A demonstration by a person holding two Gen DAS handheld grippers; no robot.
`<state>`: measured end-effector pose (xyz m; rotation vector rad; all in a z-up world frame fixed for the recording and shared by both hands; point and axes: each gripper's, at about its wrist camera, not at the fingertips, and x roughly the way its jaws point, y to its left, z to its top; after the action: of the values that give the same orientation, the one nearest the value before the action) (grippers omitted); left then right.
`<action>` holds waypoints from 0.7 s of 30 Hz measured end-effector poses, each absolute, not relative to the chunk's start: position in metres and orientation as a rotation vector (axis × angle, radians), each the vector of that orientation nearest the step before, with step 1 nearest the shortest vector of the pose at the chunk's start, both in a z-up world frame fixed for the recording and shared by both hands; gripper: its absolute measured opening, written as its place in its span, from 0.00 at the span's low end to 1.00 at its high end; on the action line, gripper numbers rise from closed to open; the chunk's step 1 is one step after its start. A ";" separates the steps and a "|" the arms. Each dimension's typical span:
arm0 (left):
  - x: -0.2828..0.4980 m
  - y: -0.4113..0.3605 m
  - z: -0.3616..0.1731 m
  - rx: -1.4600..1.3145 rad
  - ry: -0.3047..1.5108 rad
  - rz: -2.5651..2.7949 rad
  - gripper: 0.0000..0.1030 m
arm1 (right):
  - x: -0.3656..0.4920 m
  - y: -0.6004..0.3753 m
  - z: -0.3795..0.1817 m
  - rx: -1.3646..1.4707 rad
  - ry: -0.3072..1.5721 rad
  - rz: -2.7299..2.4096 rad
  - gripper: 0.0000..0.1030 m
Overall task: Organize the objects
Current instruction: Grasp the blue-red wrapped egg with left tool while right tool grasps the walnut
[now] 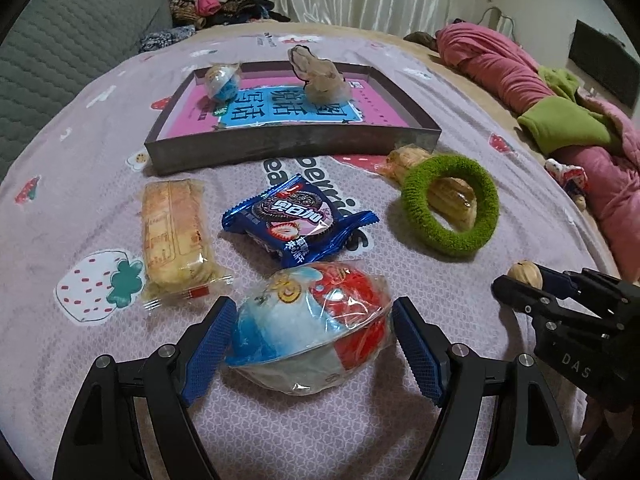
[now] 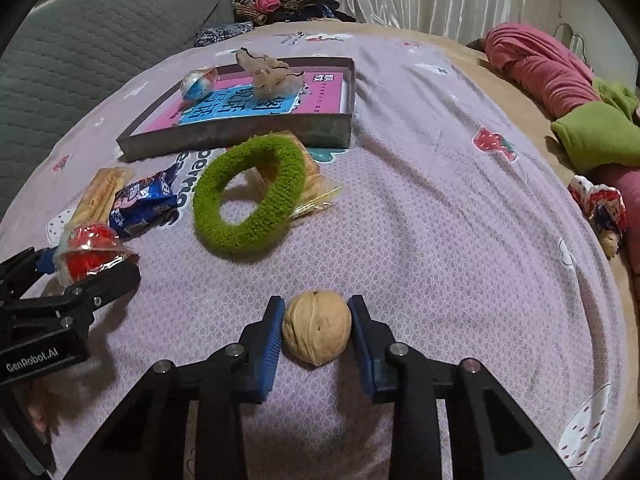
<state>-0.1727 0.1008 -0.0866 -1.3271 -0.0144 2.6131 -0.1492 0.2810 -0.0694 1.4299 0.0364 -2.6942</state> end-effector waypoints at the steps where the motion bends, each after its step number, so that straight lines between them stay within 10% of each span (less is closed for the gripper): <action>1: -0.173 0.100 -0.086 -1.327 -0.028 2.611 0.73 | -0.149 0.281 -0.069 1.427 0.036 -2.692 0.32; 21: -0.149 0.090 -0.060 -1.243 0.000 2.665 0.64 | -0.136 0.271 -0.049 1.318 -0.064 -2.623 0.32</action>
<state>-0.1487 0.0905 -0.0602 -1.2425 0.0000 2.6647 -0.1356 0.2707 -0.0486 1.3182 -0.0635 -2.6230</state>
